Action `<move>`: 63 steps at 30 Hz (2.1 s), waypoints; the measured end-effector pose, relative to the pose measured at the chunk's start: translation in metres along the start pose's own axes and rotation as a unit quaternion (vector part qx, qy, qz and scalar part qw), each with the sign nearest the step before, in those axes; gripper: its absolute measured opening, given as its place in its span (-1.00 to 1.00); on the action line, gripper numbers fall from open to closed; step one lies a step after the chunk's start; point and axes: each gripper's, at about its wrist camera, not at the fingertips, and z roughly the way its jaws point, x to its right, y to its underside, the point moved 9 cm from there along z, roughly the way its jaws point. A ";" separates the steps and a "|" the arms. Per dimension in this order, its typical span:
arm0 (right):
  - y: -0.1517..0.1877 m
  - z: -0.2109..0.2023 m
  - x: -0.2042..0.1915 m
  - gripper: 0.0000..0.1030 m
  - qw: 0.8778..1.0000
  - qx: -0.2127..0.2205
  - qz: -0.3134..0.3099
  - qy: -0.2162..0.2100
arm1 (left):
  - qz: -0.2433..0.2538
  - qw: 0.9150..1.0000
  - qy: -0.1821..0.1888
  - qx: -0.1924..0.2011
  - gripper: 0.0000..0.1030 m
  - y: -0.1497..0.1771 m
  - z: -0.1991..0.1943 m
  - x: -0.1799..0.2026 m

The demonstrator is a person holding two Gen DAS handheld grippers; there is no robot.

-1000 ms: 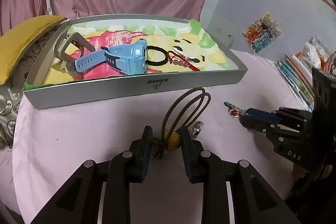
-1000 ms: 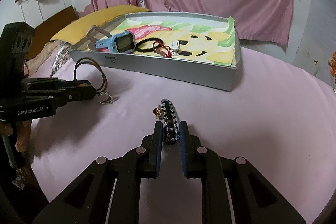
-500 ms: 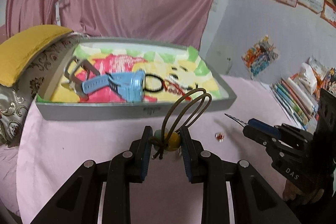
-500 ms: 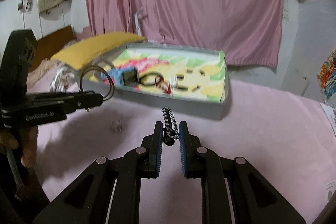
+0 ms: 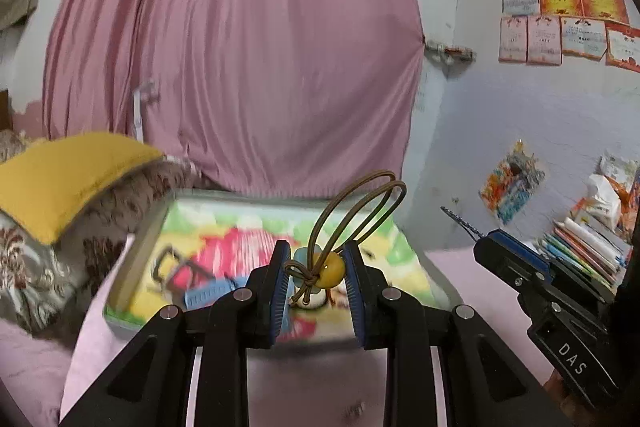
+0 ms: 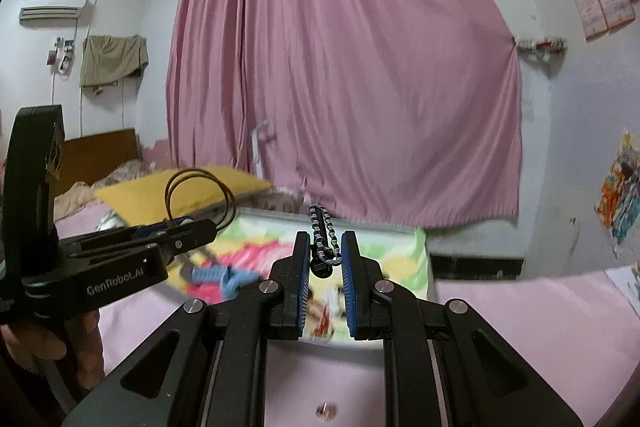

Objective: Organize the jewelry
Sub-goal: 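Carry the hair tie and bracelet into the tray and open both grippers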

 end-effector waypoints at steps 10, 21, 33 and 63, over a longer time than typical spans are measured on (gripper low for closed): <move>-0.013 0.025 -0.001 -0.74 0.999 0.032 -0.021 0.026 | 0.001 0.999 -0.026 0.042 -0.51 -0.020 0.026 -0.015; 0.022 0.074 0.014 -0.74 0.997 -0.072 0.012 0.013 | -0.008 0.999 -0.030 -0.041 -0.51 0.007 0.064 -0.025; 0.071 0.115 0.035 -0.74 0.978 -0.188 0.084 -0.027 | 0.022 0.992 -0.017 -0.120 -0.51 0.033 0.084 -0.015; 0.102 0.126 0.040 -0.73 0.959 -0.258 0.113 -0.033 | 0.081 0.975 0.009 -0.205 -0.51 0.057 0.093 0.020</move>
